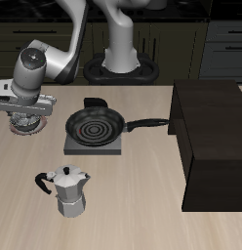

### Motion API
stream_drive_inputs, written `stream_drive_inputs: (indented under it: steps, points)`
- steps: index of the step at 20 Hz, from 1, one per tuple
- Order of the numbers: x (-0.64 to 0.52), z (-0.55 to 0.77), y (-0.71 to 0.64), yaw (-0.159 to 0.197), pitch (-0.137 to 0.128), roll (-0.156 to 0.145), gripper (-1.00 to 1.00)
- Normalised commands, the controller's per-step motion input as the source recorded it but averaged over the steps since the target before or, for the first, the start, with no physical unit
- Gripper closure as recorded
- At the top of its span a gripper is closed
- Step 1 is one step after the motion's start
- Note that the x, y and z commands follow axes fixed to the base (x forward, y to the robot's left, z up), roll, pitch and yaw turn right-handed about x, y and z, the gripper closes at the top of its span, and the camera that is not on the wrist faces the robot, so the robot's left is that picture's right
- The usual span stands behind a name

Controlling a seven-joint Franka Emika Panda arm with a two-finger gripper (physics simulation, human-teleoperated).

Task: Place the bowl on the plate

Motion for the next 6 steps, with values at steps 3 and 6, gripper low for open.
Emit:
stream_drive_inputs:
  steps: [3,6]
  points:
    - [-0.04,0.08,-0.02,-0.012,-0.004,-0.001,-1.00]
    - [-0.08,0.09,0.04,0.000,-0.010,0.020,-1.00]
